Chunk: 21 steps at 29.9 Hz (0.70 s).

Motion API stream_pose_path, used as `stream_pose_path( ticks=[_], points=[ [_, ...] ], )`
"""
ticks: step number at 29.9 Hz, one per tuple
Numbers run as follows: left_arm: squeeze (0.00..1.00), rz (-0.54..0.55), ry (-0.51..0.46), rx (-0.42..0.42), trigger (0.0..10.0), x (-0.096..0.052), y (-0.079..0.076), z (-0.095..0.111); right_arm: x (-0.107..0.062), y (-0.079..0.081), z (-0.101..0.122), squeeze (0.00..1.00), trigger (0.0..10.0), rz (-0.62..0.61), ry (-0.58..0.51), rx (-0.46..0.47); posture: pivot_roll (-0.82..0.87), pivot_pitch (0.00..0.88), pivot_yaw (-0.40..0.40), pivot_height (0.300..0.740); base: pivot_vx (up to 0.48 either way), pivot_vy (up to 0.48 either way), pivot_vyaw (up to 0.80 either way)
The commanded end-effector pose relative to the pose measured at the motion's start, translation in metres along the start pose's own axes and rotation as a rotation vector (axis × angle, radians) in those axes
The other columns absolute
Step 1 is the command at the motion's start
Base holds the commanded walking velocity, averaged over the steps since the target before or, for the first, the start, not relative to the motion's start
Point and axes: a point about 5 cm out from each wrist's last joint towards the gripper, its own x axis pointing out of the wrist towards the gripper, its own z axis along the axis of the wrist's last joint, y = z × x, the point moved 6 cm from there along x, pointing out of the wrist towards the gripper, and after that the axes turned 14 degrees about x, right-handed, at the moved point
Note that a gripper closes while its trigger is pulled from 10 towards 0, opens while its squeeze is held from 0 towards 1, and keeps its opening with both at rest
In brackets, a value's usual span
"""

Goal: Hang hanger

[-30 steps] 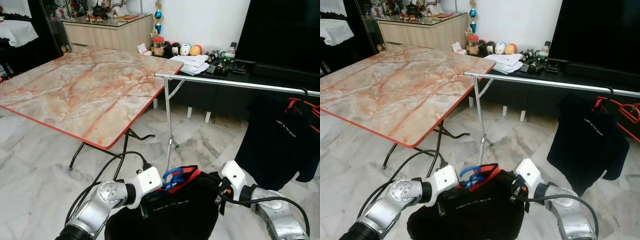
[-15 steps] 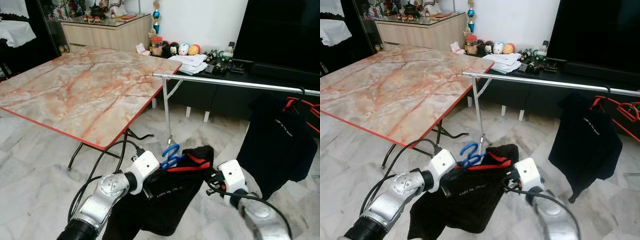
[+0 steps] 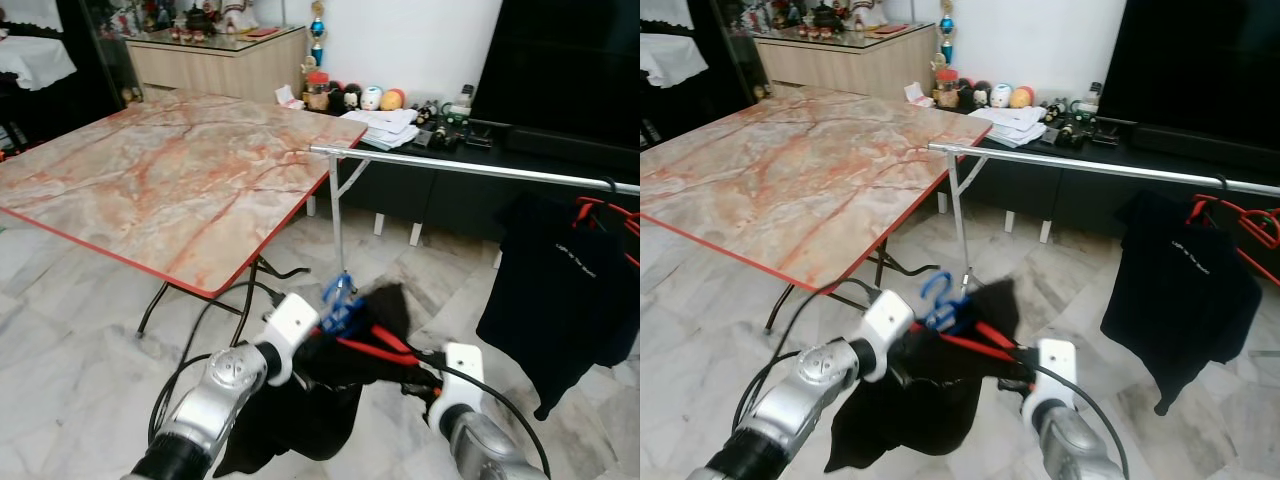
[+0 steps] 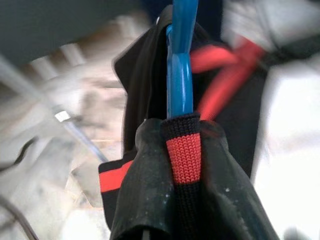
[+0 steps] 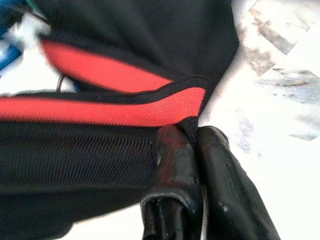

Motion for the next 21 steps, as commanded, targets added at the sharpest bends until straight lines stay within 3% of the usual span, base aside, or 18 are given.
stream_pose_path(
  ticks=[1, 4, 5, 6, 7, 8, 9, 11, 15, 20, 21],
  points=[
    [0.0, -0.005, 0.021, 0.061, 0.0, -0.013, 0.009, -0.003, -0.007, -0.036, 0.019, 0.0, 0.0, -0.125, -0.035, -0.056, 0.11, 0.0, 0.008, 0.74, 0.0, 0.0, 0.0],
    [0.0, -0.064, 0.021, 0.064, 0.0, -0.014, 0.0, -0.003, -0.004, -0.027, 0.028, 0.0, 0.0, -0.08, -0.035, -0.103, 0.11, 0.0, 0.009, 0.74, 0.0, 0.0, 0.0],
    [0.0, -0.155, 0.03, 0.081, 0.0, -0.019, -0.013, -0.005, -0.001, -0.004, 0.04, 0.0, 10.0, 0.047, -0.054, -0.195, 0.1, 0.0, 0.015, 0.74, 0.0, 0.0, 0.0],
    [0.0, -0.186, 0.034, 0.084, 0.0, -0.021, -0.017, -0.005, 0.0, 0.005, 0.047, 0.0, 10.0, 0.098, -0.067, -0.222, 0.1, 0.0, 0.017, 0.74, 0.0, 0.0, 0.0],
    [0.0, -0.186, 0.034, 0.084, 0.0, -0.021, -0.017, -0.005, 0.0, 0.005, 0.047, 0.0, 10.0, 0.098, -0.067, -0.222, 0.1, 0.0, 0.017, 0.74, 0.0, 0.0, 0.0],
    [0.0, -0.238, 0.032, 0.079, 0.0, -0.024, -0.023, -0.003, -0.001, 0.024, 0.061, 0.62, 10.0, 0.203, -0.085, -0.277, 0.1, 0.0, 0.016, 0.74, 0.0, 0.0, 0.0],
    [0.0, -0.259, 0.033, 0.08, 0.0, -0.026, -0.025, -0.002, -0.002, 0.033, 0.066, 1.0, 10.0, 0.259, -0.083, -0.305, 0.1, 0.0, 0.015, 0.74, 0.0, 0.0, 0.0],
    [0.0, -0.271, 0.041, 0.099, 0.0, -0.028, -0.025, -0.002, -0.007, 0.05, 0.07, 1.0, 10.0, 0.388, -0.053, -0.409, 0.1, 0.0, 0.016, 0.74, 0.0, 0.0, 0.0],
    [0.0, -0.257, 0.064, 0.116, 0.0, -0.029, -0.019, -0.007, -0.016, 0.057, 0.068, 1.0, 10.0, 0.494, 0.01, -0.572, 0.11, 0.0, 0.013, 0.74, 0.0, 0.0, 0.0],
    [0.0, -0.262, 0.099, 0.128, 0.0, -0.035, -0.017, -0.015, -0.015, 0.037, 0.07, 1.0, 10.0, 0.466, 0.061, -0.647, 0.11, 0.0, 0.012, 0.74, 0.0, 0.0, 0.0],
    [0.0, -0.275, 0.117, 0.132, 0.0, -0.039, -0.019, -0.018, -0.016, 0.026, 0.064, 1.0, 10.0, 0.46, 0.103, -0.684, 0.11, 0.0, 0.01, 0.74, 0.0, 0.0, 0.0]
  ],
)
